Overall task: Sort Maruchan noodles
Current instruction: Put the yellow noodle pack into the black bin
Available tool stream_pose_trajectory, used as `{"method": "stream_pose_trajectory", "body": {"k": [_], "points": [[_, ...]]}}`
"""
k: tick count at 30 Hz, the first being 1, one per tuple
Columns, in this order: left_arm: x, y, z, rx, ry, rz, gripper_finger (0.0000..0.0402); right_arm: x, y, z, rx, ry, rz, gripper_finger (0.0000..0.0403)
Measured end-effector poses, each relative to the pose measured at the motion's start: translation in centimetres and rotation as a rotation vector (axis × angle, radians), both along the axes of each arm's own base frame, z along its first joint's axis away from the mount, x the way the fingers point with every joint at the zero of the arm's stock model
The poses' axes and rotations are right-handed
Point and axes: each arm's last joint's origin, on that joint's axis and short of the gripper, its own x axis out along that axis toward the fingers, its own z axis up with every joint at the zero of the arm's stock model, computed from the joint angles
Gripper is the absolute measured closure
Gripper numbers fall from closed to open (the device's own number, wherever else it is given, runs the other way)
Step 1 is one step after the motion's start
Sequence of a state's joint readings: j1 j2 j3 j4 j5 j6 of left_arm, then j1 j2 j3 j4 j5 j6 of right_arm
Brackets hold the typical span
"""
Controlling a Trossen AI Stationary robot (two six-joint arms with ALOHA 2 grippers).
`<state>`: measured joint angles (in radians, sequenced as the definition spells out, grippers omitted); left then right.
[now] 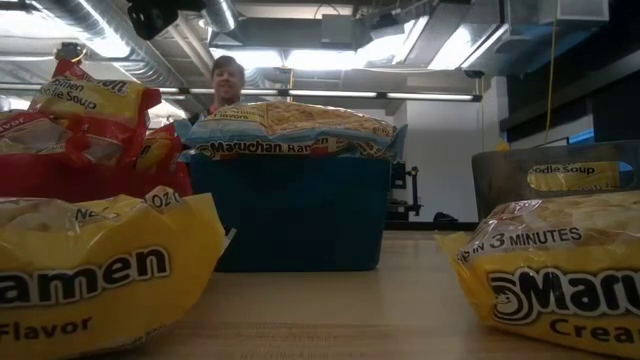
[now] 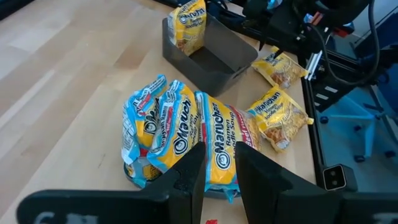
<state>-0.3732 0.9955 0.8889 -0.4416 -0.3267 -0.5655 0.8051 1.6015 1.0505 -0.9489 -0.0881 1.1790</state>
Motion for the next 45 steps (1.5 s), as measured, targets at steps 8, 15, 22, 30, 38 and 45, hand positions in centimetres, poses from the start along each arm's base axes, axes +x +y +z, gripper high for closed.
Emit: {"method": "stream_pose_trajectory", "body": {"k": [8,15,22,30,38,45], "points": [[0.0,0.0,0.0,0.000,-0.001,0.000,0.0321,0.7,0.7,-1.8,-0.033,0.011,0.003,0.0219],[0.0,-0.1,0.0,-0.005,0.000,-0.003,0.0321,1.2,1.2,-2.8,-0.008,0.015,0.005,0.0219],[0.0,-0.1,0.0,-0.002,-0.001,-0.006,0.0321,1.6,1.5,-2.8,0.008,-0.034,-0.005,0.0219],[0.0,-0.1,0.0,0.021,0.001,-0.019,0.0321,1.7,1.7,-3.6,-0.018,-0.020,-0.005,0.0219],[-0.1,0.0,-0.1,0.029,0.018,-0.020,0.0321,1.7,1.8,-3.9,0.001,0.013,-0.004,0.0241],[-0.1,0.0,-0.2,0.031,0.022,-0.019,0.0321,1.6,1.8,-3.9,0.011,0.027,-0.005,0.0343]]}}
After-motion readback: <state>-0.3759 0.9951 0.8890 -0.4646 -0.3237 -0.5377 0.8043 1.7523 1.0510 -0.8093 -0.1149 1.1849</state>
